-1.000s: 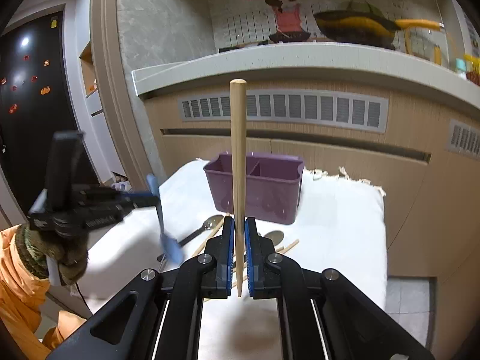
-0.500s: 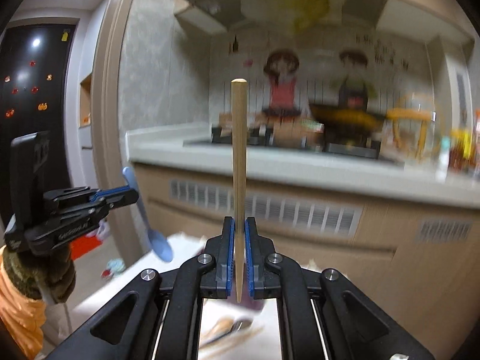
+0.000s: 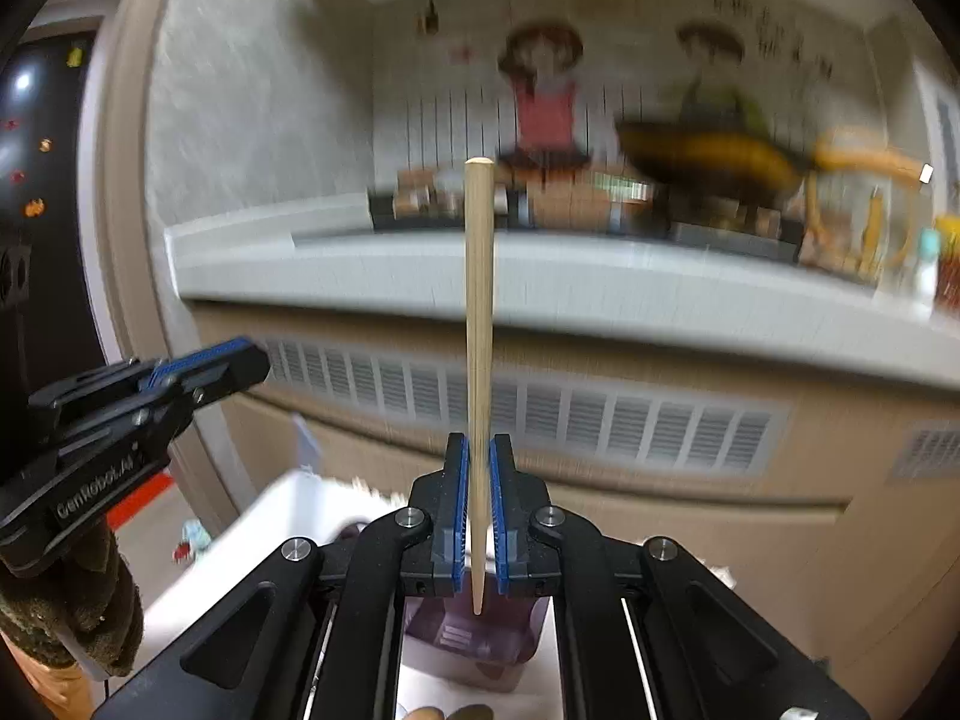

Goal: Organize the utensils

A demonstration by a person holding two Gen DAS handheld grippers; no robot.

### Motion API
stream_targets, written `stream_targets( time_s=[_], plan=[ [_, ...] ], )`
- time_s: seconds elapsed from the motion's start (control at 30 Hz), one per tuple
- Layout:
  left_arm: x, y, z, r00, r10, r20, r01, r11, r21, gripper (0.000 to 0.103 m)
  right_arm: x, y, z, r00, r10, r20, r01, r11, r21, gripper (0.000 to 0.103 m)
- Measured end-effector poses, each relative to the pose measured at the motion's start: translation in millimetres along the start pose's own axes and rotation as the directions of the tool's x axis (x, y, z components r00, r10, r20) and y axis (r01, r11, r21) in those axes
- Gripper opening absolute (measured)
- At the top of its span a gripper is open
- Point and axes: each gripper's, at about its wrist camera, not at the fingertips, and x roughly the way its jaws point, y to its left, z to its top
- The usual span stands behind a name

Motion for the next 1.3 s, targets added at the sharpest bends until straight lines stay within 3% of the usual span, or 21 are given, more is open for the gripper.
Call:
stream_targets(
  time_s=[0.17, 0.4, 0.6, 0.77, 0.8, 0.87, 0.93, 1.03, 1.1, 1.2, 1.3],
  plan=[
    [57, 20, -38, 0.994, -0.018, -0.109, 0.011, 0.998, -0.061, 0.004, 57, -8, -39, 0.990, 0.025, -0.141, -0.021, 0.999, 0.027, 0.007],
    [72, 32, -85, 0.970, -0.066, -0.232, 0.041, 0.993, -0.112, 0.005, 93, -14, -76, 0.968, 0.059, -0.243, -0.043, 0.996, 0.073, 0.007],
    [63, 26, -109, 0.953, -0.117, -0.279, 0.078, 0.986, -0.148, 0.006, 66, -13, -58, 0.990, 0.044, -0.135, -0.035, 0.997, 0.073, 0.007],
    [40, 11, -123, 0.916, -0.230, -0.329, 0.204, 0.973, -0.111, 0.007, 6, -6, -28, 0.999, 0.038, -0.001, -0.038, 0.999, 0.034, 0.007],
    [35, 4, -127, 0.904, -0.254, -0.345, 0.239, 0.967, -0.087, 0.009, -4, -4, -25, 0.999, 0.036, 0.015, -0.036, 0.999, 0.023, 0.007],
    [21, -14, -140, 0.862, -0.315, -0.398, 0.327, 0.944, -0.038, 0.020, -28, 0, -23, 0.999, 0.030, 0.044, -0.030, 1.000, -0.005, 0.007],
    [6, -33, -157, 0.800, -0.377, -0.466, 0.424, 0.905, -0.003, 0.047, -50, 2, -24, 0.998, 0.023, 0.061, -0.021, 0.999, -0.024, 0.007],
    [-13, -61, -178, 0.714, -0.433, -0.550, 0.538, 0.842, 0.034, 0.057, -75, 1, -31, 0.999, 0.033, 0.039, -0.033, 0.999, -0.025, 0.007],
    [-28, -85, -196, 0.638, -0.457, -0.620, 0.622, 0.781, 0.064, 0.062, -85, 0, -42, 0.999, 0.037, 0.005, -0.037, 0.999, -0.025, 0.007],
    [-34, -115, -216, 0.588, -0.422, -0.690, 0.651, 0.753, 0.094, 0.063, -94, -1, -59, 0.999, 0.030, -0.044, -0.031, 0.999, -0.027, 0.007],
    [-23, -132, -229, 0.544, -0.401, -0.737, 0.647, 0.759, 0.065, 0.061, -104, -5, -79, 0.997, 0.029, -0.075, -0.030, 0.999, -0.014, 0.007]
  ],
)
